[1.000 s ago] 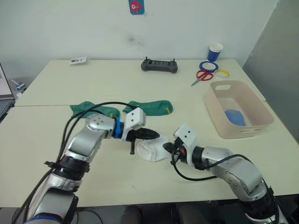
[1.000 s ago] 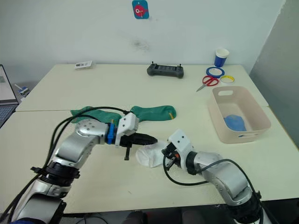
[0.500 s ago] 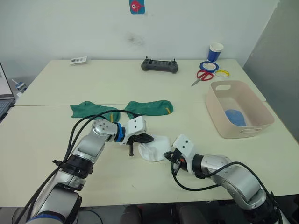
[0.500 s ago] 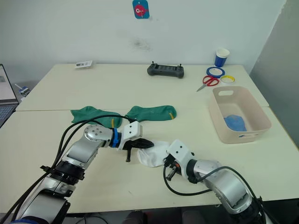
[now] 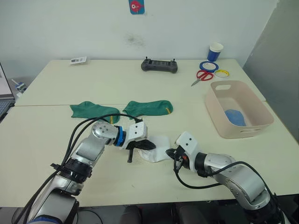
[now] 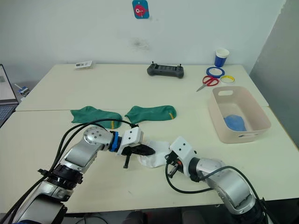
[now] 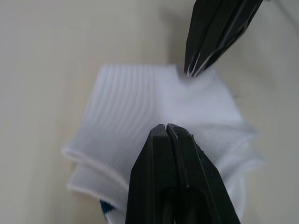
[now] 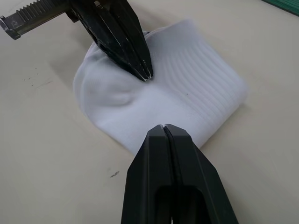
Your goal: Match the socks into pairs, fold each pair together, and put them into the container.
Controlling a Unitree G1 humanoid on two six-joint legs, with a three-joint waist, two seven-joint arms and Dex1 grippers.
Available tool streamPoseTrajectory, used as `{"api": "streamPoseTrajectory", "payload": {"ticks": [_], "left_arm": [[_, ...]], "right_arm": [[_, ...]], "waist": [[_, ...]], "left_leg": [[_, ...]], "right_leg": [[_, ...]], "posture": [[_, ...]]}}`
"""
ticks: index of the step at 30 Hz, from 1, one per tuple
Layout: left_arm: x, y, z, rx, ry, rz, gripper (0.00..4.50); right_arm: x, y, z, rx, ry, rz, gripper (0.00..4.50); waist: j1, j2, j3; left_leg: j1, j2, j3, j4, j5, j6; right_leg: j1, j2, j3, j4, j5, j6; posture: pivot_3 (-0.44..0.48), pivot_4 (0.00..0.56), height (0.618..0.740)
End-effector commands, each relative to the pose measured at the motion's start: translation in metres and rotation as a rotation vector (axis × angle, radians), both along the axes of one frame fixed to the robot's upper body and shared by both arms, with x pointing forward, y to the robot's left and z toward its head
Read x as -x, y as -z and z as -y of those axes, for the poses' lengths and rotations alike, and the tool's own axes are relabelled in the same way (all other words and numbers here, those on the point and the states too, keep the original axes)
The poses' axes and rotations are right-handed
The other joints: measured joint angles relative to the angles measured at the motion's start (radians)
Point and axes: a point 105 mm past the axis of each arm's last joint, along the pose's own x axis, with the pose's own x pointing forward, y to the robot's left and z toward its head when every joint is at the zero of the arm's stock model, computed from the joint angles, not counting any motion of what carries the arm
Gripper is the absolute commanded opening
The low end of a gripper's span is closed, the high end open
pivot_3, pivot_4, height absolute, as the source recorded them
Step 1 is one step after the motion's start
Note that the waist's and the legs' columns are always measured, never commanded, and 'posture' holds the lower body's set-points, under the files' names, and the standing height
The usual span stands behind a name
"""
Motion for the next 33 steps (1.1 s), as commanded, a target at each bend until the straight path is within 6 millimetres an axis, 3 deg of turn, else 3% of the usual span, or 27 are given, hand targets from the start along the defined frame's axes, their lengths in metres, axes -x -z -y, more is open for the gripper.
{"api": "streamPoseTrajectory", "payload": {"ticks": [1, 10, 19, 25, 28, 33], "left_arm": [[0.004, -0.002, -0.009, -0.023, 0.016, 0.010, 0.00], [-0.005, -0.040, -0.005, 0.068, -0.019, 0.044, 0.00], [-0.004, -0.004, -0.003, -0.001, 0.007, -0.010, 0.00], [-0.012, 0.015, -0.024, -0.056, -0.067, -0.023, 0.00], [-0.010, 0.022, -0.034, -0.075, -0.081, -0.033, 0.00], [0.005, 0.030, -0.037, -0.071, -0.069, -0.064, 0.00]], "right_arm": [[0.002, -0.015, 0.000, -0.026, -0.008, 0.051, 0.04], [-0.004, -0.028, 0.009, -0.091, 0.063, 0.074, 0.04], [-0.019, -0.037, 0.029, -0.061, 0.208, 0.162, 0.04], [-0.017, -0.028, 0.027, -0.148, 0.226, -0.086, 0.04], [-0.014, -0.026, 0.025, -0.207, 0.220, -0.208, 0.61], [-0.018, -0.016, 0.016, -0.251, 0.257, -0.360, 2.37]], "waist": [[0.000, 0.000, 0.000], [0.000, 0.000, 0.000], [0.002, 0.000, 0.000], [0.002, 0.000, 0.000], [0.000, 0.001, -0.001], [-0.008, 0.001, -0.002]], "left_leg": [[0.000, 0.000, 0.000, 0.000, 0.000, 0.000], [0.000, 0.000, 0.000, 0.000, 0.000, 0.000], [0.000, 0.000, 0.000, 0.000, 0.000, 0.000], [0.001, 0.000, 0.000, 0.000, 0.000, 0.000], [0.002, 0.000, 0.000, 0.000, 0.000, 0.000], [0.004, 0.001, 0.000, -0.001, 0.000, 0.000]], "right_leg": [[0.000, 0.000, 0.000, 0.000, 0.000, 0.000], [0.000, 0.000, 0.000, 0.000, 0.000, 0.000], [0.000, 0.000, 0.000, 0.000, 0.000, 0.000], [0.001, 0.000, 0.000, 0.001, 0.000, 0.000], [0.001, 0.000, 0.000, 0.002, 0.001, -0.001], [0.001, 0.001, 0.001, 0.002, 0.001, -0.001]], "posture": [[0.000, 0.150, 0.740], [0.000, 0.150, 0.740], [0.000, 0.150, 0.740], [0.000, 0.150, 0.740], [0.000, 0.150, 0.740], [0.000, 0.150, 0.740]]}}
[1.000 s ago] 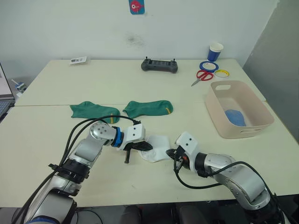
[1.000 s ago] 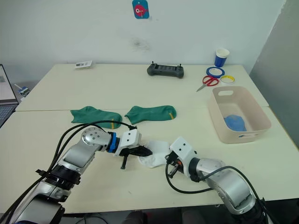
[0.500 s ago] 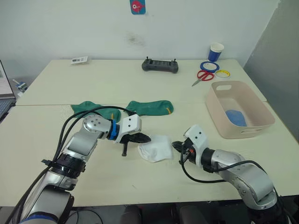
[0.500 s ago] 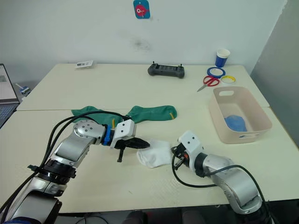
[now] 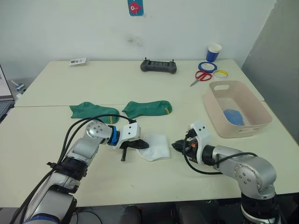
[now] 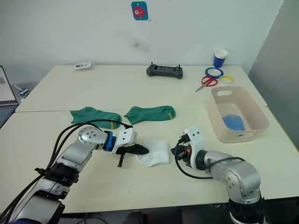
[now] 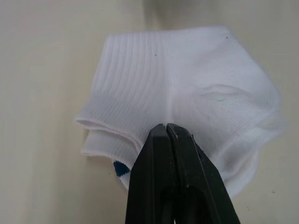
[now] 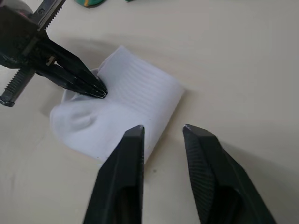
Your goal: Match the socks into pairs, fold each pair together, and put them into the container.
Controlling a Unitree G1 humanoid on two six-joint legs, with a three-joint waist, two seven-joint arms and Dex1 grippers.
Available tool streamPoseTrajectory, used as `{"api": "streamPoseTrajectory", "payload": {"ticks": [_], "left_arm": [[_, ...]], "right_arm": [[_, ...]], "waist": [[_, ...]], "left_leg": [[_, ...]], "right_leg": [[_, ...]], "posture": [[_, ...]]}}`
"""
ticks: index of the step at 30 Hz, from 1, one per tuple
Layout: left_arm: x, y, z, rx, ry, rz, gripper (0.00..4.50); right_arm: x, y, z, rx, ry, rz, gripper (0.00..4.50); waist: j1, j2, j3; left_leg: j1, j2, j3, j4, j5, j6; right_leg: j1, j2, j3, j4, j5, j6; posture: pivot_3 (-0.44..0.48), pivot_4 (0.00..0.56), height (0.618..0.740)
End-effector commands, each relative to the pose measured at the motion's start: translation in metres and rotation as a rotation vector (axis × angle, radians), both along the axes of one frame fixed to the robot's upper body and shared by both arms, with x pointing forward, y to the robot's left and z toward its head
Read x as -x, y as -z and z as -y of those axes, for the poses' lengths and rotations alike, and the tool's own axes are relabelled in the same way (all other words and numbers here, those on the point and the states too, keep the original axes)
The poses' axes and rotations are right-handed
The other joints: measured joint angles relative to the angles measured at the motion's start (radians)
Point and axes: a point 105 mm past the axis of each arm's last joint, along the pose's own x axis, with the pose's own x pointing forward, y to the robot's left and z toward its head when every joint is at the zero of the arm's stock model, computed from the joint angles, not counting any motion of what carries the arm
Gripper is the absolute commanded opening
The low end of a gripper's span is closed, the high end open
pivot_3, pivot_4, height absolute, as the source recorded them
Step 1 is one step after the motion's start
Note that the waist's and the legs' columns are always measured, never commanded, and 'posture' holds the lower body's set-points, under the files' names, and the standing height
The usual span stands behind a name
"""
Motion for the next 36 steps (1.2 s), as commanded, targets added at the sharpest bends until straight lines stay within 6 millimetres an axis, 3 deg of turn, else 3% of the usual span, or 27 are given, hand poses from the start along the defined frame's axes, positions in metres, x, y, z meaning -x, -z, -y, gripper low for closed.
{"api": "streamPoseTrajectory", "payload": {"ticks": [1, 4, 14, 21, 29, 32, 36], "left_arm": [[0.015, 0.024, -0.015, -0.070, -0.032, -0.086, 0.00], [0.020, 0.025, -0.015, -0.069, -0.031, -0.092, 0.00], [0.018, 0.027, -0.021, -0.091, -0.047, -0.089, 0.00], [0.014, 0.026, -0.025, -0.100, -0.056, -0.083, 0.00], [0.012, 0.026, -0.030, -0.107, -0.067, -0.082, 0.00], [0.011, 0.026, -0.031, -0.109, -0.071, -0.081, 0.00], [0.011, 0.025, -0.033, -0.109, -0.079, -0.081, 0.00]], "right_arm": [[-0.003, 0.002, -0.007, -0.036, 0.007, -0.069, 2.72], [-0.005, 0.007, -0.014, -0.051, 0.006, -0.117, 3.79], [-0.010, 0.018, -0.052, -0.090, -0.060, -0.185, 3.79], [-0.011, 0.005, -0.073, -0.202, -0.125, -0.156, 3.79], [-0.011, -0.003, -0.084, -0.248, -0.175, -0.115, 3.79], [-0.013, -0.002, -0.084, -0.249, -0.173, -0.104, 3.24], [-0.017, -0.002, -0.081, -0.246, -0.160, -0.091, 1.81]], "waist": [[-0.003, 0.000, 0.000], [-0.003, 0.001, 0.000], [-0.010, 0.003, -0.005], [-0.019, 0.004, -0.008], [-0.021, 0.005, -0.008], [-0.022, 0.005, -0.008], [-0.022, 0.005, -0.008]], "left_leg": [[0.000, 0.000, 0.000, 0.000, 0.000, 0.000], [0.000, 0.001, 0.000, -0.001, 0.000, 0.000], [0.002, 0.001, 0.000, -0.002, 0.000, 0.000], [0.002, 0.001, 0.000, -0.001, 0.000, 0.000], [0.002, 0.001, 0.000, -0.002, 0.000, 0.000], [0.002, 0.001, 0.000, -0.002, 0.000, 0.000], [0.002, 0.001, 0.000, -0.002, 0.000, 0.000]], "right_leg": [[0.000, 0.000, 0.000, 0.000, 0.000, 0.000], [0.000, 0.001, 0.000, 0.000, 0.000, 0.000], [0.000, 0.002, 0.001, 0.000, 0.000, 0.000], [0.000, 0.002, 0.001, 0.000, 0.001, -0.001], [0.000, 0.002, 0.001, 0.000, 0.001, -0.001], [0.000, 0.002, 0.001, 0.000, 0.001, -0.001], [0.000, 0.002, 0.001, 0.000, 0.001, -0.001]], "posture": [[0.000, 0.150, 0.740], [0.000, 0.150, 0.740], [0.000, 0.150, 0.740], [0.000, 0.150, 0.740], [0.000, 0.150, 0.740], [0.000, 0.150, 0.740], [0.000, 0.150, 0.740]]}}
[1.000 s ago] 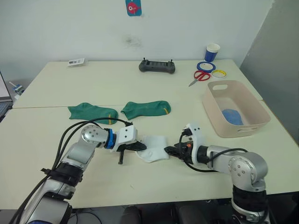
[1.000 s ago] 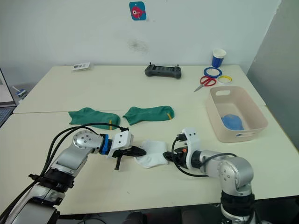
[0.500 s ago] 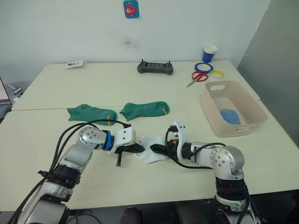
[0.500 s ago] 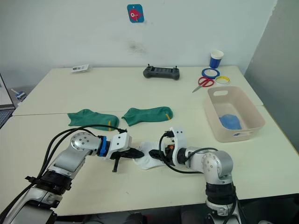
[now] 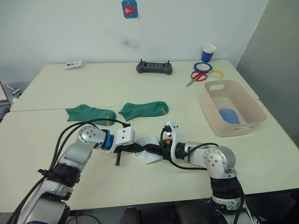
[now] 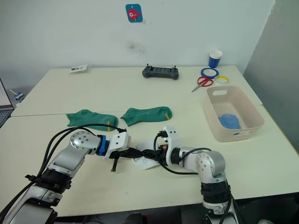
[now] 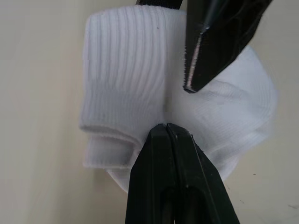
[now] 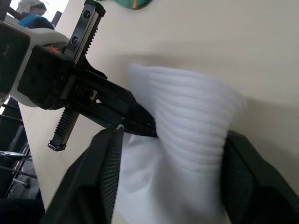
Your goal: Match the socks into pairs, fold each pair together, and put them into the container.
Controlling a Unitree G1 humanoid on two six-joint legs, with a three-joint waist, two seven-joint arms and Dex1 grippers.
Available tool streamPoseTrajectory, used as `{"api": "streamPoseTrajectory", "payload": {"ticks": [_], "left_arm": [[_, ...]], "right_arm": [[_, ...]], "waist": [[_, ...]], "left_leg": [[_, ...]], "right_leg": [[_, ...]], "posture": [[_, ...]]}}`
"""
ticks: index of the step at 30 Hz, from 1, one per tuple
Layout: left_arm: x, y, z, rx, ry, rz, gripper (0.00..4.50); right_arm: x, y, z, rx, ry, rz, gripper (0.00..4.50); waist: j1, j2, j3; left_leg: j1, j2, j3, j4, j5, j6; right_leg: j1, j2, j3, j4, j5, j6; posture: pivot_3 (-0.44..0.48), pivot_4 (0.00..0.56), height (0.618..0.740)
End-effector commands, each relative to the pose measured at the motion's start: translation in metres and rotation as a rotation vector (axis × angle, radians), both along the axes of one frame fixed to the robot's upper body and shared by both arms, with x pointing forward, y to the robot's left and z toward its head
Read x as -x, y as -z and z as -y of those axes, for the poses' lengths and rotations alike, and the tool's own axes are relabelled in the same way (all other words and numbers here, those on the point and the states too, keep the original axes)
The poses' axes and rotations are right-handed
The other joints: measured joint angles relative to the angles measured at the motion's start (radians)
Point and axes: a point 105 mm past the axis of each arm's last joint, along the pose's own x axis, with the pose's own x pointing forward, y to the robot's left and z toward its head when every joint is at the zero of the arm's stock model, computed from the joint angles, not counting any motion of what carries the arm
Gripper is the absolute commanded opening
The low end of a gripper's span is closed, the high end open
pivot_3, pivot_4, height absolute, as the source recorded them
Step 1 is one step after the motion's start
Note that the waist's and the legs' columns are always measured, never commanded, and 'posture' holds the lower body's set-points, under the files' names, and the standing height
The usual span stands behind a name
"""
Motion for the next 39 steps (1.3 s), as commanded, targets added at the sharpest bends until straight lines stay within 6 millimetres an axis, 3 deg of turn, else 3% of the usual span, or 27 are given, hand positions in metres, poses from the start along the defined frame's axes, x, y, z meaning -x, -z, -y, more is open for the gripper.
{"api": "streamPoseTrajectory", "payload": {"ticks": [1, 6, 10, 13, 16, 19, 25, 31, 35, 39], "left_arm": [[0.003, 0.021, -0.020, -0.089, -0.065, -0.071, 0.00], [0.000, 0.017, -0.023, -0.057, -0.106, -0.084, 0.00], [-0.002, 0.001, -0.013, 0.060, -0.138, -0.131, 0.00], [-0.005, -0.019, -0.002, 0.169, -0.137, -0.154, 0.00], [-0.008, -0.052, 0.025, 0.276, -0.064, -0.164, 0.00], [-0.008, -0.076, 0.052, 0.336, 0.025, -0.150, 0.86], [-0.009, -0.110, 0.112, 0.368, 0.206, -0.006, 2.64], [-0.018, -0.117, 0.130, 0.380, 0.269, 0.037, 4.47], [-0.016, -0.116, 0.134, 0.379, 0.328, 0.022, 4.50], [-0.012, -0.119, 0.135, 0.376, 0.365, 0.017, 4.50]], "right_arm": [[-0.003, -0.015, -0.004, -0.041, -0.017, 0.057, 1.51], [-0.003, -0.016, -0.003, -0.047, -0.004, 0.063, 0.04], [-0.004, -0.018, 0.004, -0.055, 0.044, 0.071, 0.03], [-0.001, -0.022, 0.023, -0.053, 0.107, 0.096, 0.03], [0.013, -0.030, 0.053, -0.026, 0.193, 0.160, 0.03], [0.029, -0.036, 0.072, -0.007, 0.255, 0.202, 0.03], [0.059, -0.060, 0.112, -0.018, 0.494, 0.337, 0.03], [0.066, -0.104, 0.171, 0.051, 0.701, 0.571, 0.03], [0.066, -0.145, 0.208, 0.320, 0.736, 0.774, 0.03], [0.047, -0.172, 0.224, 0.624, 0.652, 0.900, 0.03]], "waist": [[0.000, 0.000, 0.000], [-0.001, 0.000, 0.000], [-0.002, 0.000, 0.000], [-0.001, 0.001, 0.002], [0.018, 0.001, 0.004], [0.036, 0.000, 0.004], [0.039, 0.001, 0.004], [0.022, 0.003, 0.006], [0.022, 0.003, 0.010], [0.022, 0.000, 0.013]], "left_leg": [[0.000, 0.000, 0.000, 0.000, 0.000, 0.000], [0.000, 0.000, 0.000, 0.000, 0.000, 0.000], [0.000, 0.000, 0.000, 0.000, 0.000, 0.000], [-0.002, 0.000, -0.001, 0.000, 0.000, 0.000], [-0.006, 0.000, -0.002, 0.000, 0.000, 0.000], [-0.015, -0.001, -0.004, 0.003, 0.000, 0.000], [-0.014, -0.001, -0.003, 0.002, 0.000, 0.000], [-0.012, -0.002, 0.000, 0.003, 0.000, 0.000], [-0.011, -0.003, 0.000, 0.002, 0.000, 0.000], [-0.012, -0.003, -0.001, 0.003, 0.000, 0.000]], "right_leg": [[0.000, 0.000, 0.000, 0.000, 0.000, 0.000], [0.000, 0.000, 0.000, 0.000, 0.000, 0.000], [0.000, 0.000, 0.000, 0.000, 0.000, 0.000], [-0.001, 0.000, -0.001, 0.000, 0.000, 0.000], [-0.003, 0.000, -0.001, -0.002, -0.001, 0.001], [-0.007, 0.000, -0.004, -0.003, -0.001, 0.002], [-0.007, 0.000, -0.003, -0.003, -0.001, 0.002], [-0.006, 0.000, 0.002, -0.003, -0.001, 0.002], [-0.005, 0.000, 0.003, -0.003, -0.001, 0.002], [-0.005, 0.001, 0.002, -0.004, -0.001, 0.002]], "posture": [[0.000, 0.150, 0.740], [0.000, 0.150, 0.740], [0.000, 0.150, 0.740], [0.000, 0.150, 0.740], [0.000, 0.150, 0.740], [0.000, 0.150, 0.740], [0.000, 0.150, 0.740], [0.000, 0.150, 0.740], [0.000, 0.150, 0.740], [0.000, 0.150, 0.740]]}}
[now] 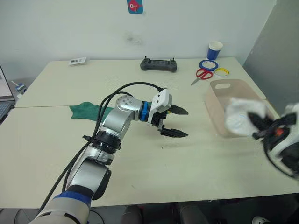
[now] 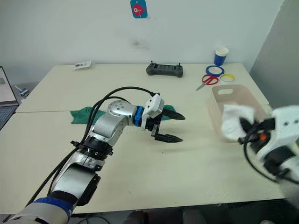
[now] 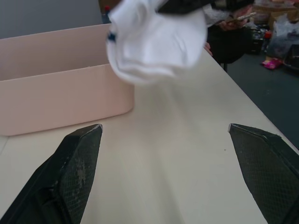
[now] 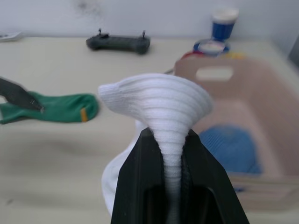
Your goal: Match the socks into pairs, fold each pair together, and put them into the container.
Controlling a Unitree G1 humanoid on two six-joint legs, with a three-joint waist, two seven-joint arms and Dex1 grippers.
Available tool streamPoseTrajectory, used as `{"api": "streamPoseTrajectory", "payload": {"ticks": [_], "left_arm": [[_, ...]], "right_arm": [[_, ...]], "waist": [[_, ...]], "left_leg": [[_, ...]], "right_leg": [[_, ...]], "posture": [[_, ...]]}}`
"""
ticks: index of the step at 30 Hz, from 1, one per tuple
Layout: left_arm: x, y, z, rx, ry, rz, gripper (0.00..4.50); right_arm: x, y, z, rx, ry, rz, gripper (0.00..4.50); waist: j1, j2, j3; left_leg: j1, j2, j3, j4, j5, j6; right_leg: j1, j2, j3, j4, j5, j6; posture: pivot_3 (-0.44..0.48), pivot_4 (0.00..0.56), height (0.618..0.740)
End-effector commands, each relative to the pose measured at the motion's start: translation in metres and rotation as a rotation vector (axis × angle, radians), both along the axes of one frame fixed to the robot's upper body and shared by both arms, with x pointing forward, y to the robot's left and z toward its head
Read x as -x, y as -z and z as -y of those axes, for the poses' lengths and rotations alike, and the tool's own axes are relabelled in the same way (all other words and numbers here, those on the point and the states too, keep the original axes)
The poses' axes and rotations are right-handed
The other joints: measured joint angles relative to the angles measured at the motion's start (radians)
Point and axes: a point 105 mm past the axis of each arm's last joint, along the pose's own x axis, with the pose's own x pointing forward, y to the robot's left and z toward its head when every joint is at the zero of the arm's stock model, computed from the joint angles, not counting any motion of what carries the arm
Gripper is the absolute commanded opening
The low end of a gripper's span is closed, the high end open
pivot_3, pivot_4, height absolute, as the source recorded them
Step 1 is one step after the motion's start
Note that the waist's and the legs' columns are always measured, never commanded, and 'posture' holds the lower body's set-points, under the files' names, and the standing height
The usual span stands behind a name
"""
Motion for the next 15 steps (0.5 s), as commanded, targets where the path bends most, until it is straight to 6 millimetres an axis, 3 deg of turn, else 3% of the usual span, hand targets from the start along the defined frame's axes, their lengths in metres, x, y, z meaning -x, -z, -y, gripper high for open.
{"api": "streamPoseTrajectory", "payload": {"ticks": [1, 4, 8, 15], "left_arm": [[0.006, -0.013, 0.004, 0.013, 0.049, 0.046, 4.50], [0.009, -0.017, 0.004, 0.024, 0.054, 0.044, 4.50], [0.014, -0.019, 0.003, 0.035, 0.051, 0.041, 4.50], [0.017, -0.026, 0.004, 0.060, 0.024, 0.031, 4.50]], "right_arm": [[-0.015, -0.018, 0.008, 0.246, 0.027, 0.018, 0.03], [-0.040, -0.021, 0.023, 0.521, 0.073, 0.017, 0.03], [-0.071, -0.012, 0.046, 0.837, 0.082, 0.011, 0.03], [-0.111, 0.019, 0.069, 1.063, -0.018, -0.047, 0.03]], "waist": [[0.002, 0.000, 0.001], [0.005, -0.001, 0.002], [0.006, -0.001, 0.003], [0.004, -0.001, 0.004]], "left_leg": [[0.000, 0.000, 0.001, -0.001, 0.000, 0.000], [0.000, 0.000, 0.001, -0.001, 0.000, 0.000], [-0.002, 0.000, 0.002, 0.000, 0.000, 0.000], [-0.002, 0.000, 0.003, 0.000, 0.000, 0.000]], "right_leg": [[0.000, 0.000, 0.001, 0.000, 0.000, 0.000], [0.000, -0.001, 0.000, -0.003, 0.000, 0.000], [0.000, -0.001, 0.001, -0.006, 0.000, 0.000], [-0.001, -0.001, 0.002, -0.006, 0.000, 0.001]], "posture": [[0.000, 0.150, 0.740], [0.000, 0.150, 0.740], [0.000, 0.150, 0.740], [0.000, 0.150, 0.740]]}}
